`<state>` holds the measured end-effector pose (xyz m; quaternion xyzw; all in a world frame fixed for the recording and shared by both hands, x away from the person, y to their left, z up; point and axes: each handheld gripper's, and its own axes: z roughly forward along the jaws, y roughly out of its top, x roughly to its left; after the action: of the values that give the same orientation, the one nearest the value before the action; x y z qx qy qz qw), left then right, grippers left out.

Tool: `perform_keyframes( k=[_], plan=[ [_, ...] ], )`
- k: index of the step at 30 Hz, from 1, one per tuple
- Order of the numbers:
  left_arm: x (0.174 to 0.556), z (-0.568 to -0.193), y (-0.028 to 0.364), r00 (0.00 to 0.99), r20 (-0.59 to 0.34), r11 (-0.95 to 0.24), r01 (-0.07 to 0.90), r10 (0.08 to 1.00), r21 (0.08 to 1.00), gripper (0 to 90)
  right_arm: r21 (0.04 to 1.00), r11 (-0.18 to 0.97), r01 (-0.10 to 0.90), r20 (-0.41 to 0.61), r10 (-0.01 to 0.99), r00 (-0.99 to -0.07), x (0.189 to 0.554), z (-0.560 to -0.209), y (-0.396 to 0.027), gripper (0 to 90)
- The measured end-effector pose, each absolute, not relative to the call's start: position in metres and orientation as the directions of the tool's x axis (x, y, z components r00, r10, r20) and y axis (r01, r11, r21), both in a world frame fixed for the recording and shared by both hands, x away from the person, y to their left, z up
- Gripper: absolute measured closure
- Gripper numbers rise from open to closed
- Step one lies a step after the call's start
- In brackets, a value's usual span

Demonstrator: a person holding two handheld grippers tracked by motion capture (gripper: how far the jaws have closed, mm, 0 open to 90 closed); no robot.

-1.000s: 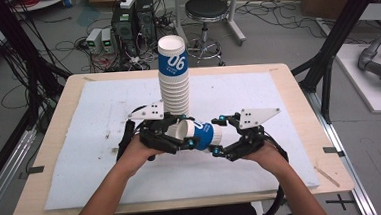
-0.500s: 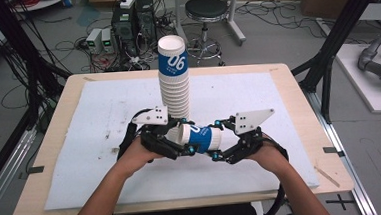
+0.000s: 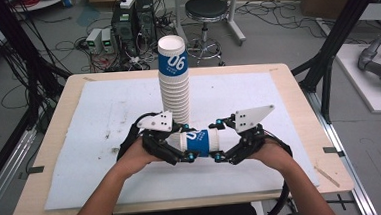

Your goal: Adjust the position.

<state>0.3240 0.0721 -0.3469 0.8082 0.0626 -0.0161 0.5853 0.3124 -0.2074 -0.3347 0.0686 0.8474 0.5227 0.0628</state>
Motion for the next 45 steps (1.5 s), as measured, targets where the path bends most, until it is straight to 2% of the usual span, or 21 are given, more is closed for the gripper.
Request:
perform_keyframes(
  k=[3,8,15,22,27,30,36,43,45],
  plan=[
    [0.325,-0.351,0.077,0.989,-0.125,-0.252,0.141,0.081,0.957,28.6,0.934,0.342,0.107,0.037,0.206,-0.978,0.314,-0.338,-0.212,18.6],
    [0.324,-0.354,0.080,0.987,-0.149,-0.193,0.156,0.052,0.969,28.6,0.932,0.341,0.124,0.062,0.187,-0.980,0.314,-0.344,-0.210,16.8],
    [0.321,-0.357,0.075,0.986,-0.152,-0.271,0.164,0.062,0.949,28.2,0.917,0.392,0.070,0.018,0.134,-0.991,0.313,-0.338,-0.209,26.2],
    [0.317,-0.358,0.071,0.990,-0.100,-0.367,0.130,0.099,0.921,23.0,0.890,0.455,0.045,-0.012,0.121,-0.993,0.313,-0.331,-0.208,27.7],
    [0.316,-0.360,0.069,0.994,-0.089,-0.391,0.108,0.069,0.914,29.4,0.879,0.475,0.042,-0.010,0.107,-0.994,0.313,-0.329,-0.204,28.0],
    [0.316,-0.361,0.070,0.993,-0.101,-0.346,0.119,0.069,0.931,30.0,0.891,0.450,0.062,0.010,0.117,-0.993,0.313,-0.329,-0.205,24.1],
    [0.317,-0.367,0.077,0.986,-0.146,-0.230,0.159,0.075,0.960,29.7,0.947,0.295,0.126,0.075,0.180,-0.981,0.313,-0.326,-0.210,18.8],
    [0.316,-0.369,0.080,0.988,-0.146,-0.217,0.152,0.045,0.964,29.6,0.942,0.307,0.133,0.092,0.146,-0.985,0.313,-0.329,-0.207,19.0],
    [0.316,-0.369,0.080,0.989,-0.142,-0.220,0.148,0.041,0.964,29.7,0.944,0.308,0.115,0.077,0.130,-0.988,0.312,-0.328,-0.207,22.6]
  ],
)
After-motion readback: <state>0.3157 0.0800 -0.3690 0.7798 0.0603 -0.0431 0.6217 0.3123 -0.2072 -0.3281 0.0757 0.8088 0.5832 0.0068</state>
